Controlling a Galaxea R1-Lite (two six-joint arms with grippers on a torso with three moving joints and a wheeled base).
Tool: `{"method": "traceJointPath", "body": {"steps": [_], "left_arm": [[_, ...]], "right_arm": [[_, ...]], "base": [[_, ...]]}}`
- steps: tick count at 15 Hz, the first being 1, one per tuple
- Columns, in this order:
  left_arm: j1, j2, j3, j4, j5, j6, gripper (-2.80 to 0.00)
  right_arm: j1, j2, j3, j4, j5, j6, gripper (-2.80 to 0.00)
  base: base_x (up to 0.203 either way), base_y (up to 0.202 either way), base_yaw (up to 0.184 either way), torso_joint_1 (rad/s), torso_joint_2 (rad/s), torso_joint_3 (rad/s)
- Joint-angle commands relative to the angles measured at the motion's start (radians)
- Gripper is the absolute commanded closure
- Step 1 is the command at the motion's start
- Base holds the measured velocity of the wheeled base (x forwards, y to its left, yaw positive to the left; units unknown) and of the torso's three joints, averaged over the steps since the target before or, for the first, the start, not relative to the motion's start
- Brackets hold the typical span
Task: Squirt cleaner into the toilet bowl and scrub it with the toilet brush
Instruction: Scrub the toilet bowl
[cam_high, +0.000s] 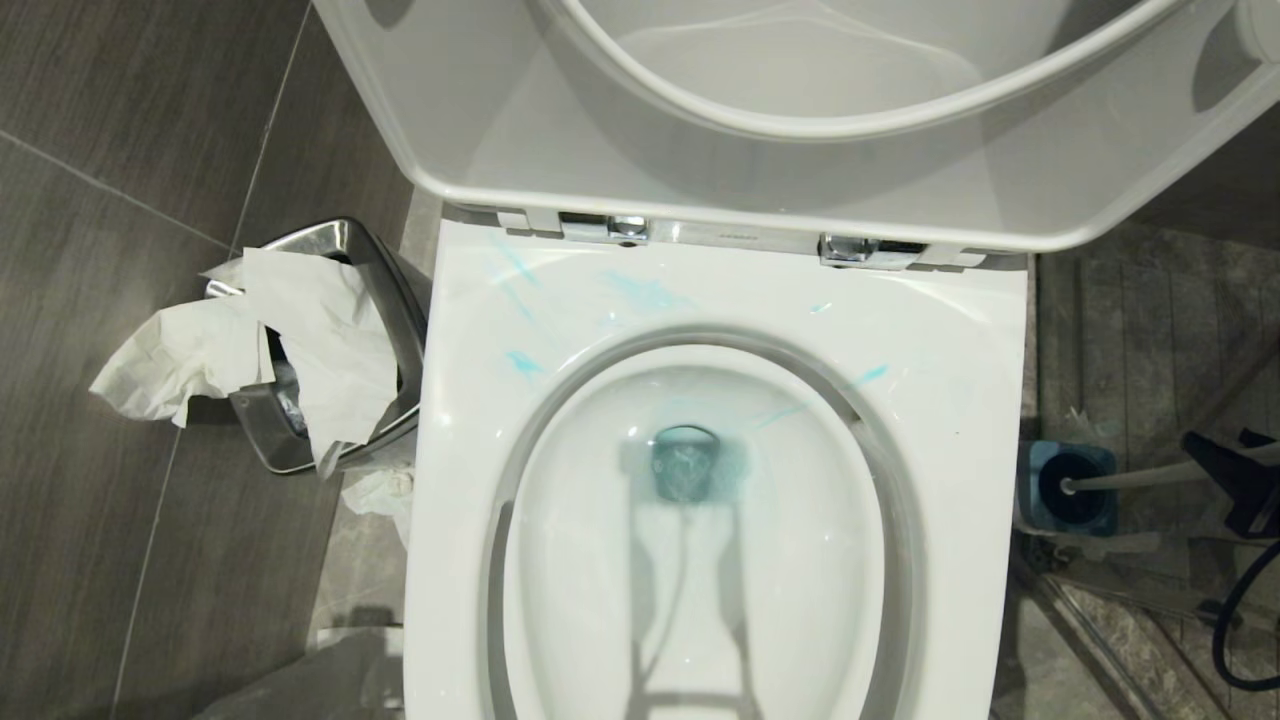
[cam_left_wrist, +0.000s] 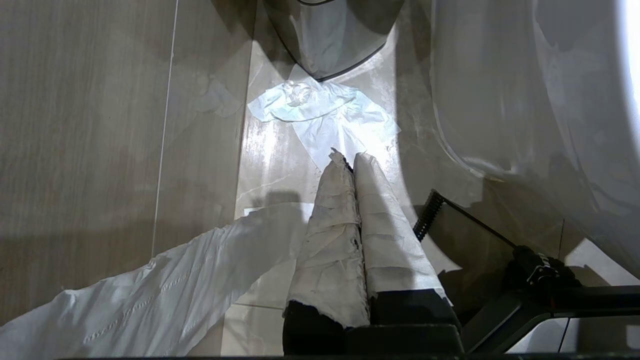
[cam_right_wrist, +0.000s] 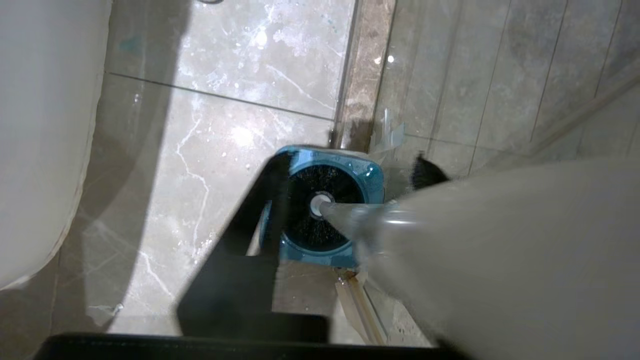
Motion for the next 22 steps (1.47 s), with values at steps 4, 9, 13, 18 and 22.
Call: {"method": "traceJointPath", "body": {"steps": [4,9,13,18,22], "left_arm": [[0.000,0.001,0.002,0.000,0.000,0.000,0.00],[0.000,0.001,0.002,0.000,0.000,0.000,0.00],[0.000,0.001,0.002,0.000,0.000,0.000,0.00],[0.000,0.001,0.002,0.000,0.000,0.000,0.00],[0.000,0.001,0.002,0.000,0.000,0.000,0.00]], "right_arm": [[0.000,-0.008,0.012,-0.070,0.009,0.011,0.00],[0.000,-0.020,0.098,-0.169,0.028,0.009,0.00],[0.000,-0.059,0.120,-0.170,0.027,0.011,0.00],[0.000,-0.145,0.166,-0.171,0.022,0.009,0.00],[-0.001,-0.255,0.176,-0.162,0.001,0.043,0.00]], "base": [[0.000,0.000,0.000,0.000,0.00,0.000],[0.000,0.000,0.000,0.000,0.00,0.000],[0.000,0.000,0.000,0.000,0.00,0.000],[0.000,0.000,0.000,0.000,0.00,0.000],[0.000,0.000,0.000,0.000,0.00,0.000]]}}
